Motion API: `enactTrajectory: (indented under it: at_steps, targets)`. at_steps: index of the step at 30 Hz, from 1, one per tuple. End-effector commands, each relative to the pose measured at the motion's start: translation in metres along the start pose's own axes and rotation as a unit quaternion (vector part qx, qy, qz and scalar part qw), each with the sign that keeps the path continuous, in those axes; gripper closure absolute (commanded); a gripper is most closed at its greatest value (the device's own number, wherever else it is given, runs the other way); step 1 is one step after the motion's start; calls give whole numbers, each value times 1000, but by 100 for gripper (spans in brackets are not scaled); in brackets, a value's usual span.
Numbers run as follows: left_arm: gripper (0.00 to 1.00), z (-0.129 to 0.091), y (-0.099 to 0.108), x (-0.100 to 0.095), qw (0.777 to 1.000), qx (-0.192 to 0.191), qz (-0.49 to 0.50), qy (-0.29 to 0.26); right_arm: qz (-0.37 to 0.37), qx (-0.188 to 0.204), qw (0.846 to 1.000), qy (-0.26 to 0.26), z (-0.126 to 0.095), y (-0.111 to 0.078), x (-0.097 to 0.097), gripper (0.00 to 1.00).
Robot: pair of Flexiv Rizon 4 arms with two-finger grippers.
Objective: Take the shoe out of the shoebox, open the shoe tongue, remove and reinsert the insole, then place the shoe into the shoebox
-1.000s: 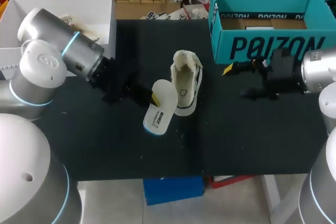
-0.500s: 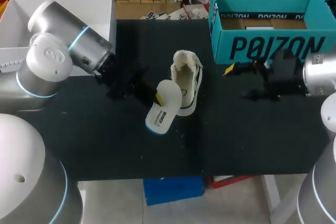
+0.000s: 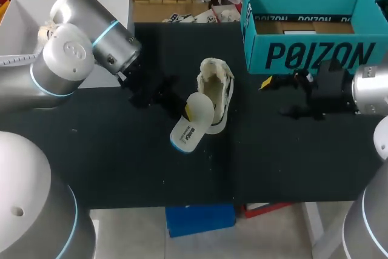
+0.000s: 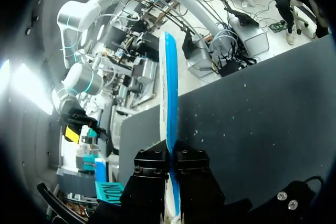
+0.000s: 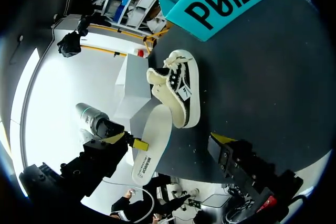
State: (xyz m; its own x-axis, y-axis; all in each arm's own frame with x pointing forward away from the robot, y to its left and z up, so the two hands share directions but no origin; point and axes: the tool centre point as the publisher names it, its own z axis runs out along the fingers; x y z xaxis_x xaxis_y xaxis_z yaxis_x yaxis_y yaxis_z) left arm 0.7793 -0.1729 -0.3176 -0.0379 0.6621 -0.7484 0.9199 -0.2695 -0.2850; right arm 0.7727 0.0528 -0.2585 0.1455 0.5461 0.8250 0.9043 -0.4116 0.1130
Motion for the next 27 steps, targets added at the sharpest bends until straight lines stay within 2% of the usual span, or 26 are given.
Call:
enactTrajectory:
  at_steps: [1, 9, 20, 27]
  targets:
    - [100, 6, 15, -4, 1000, 12, -4, 17, 0, 0, 1000, -1, 0, 0, 0, 0]
    - [100, 4, 27, -2, 999, 15, -11, 27, 0, 0, 1000, -1, 0, 0, 0, 0]
    - [100, 11, 59, 4, 999, 31, -18, 26, 0, 0, 1000, -1, 0, 0, 0, 0]
    - [100, 13, 75, 1, 999, 37, -19, 33, 0, 0, 1000, -1, 0, 0, 0, 0]
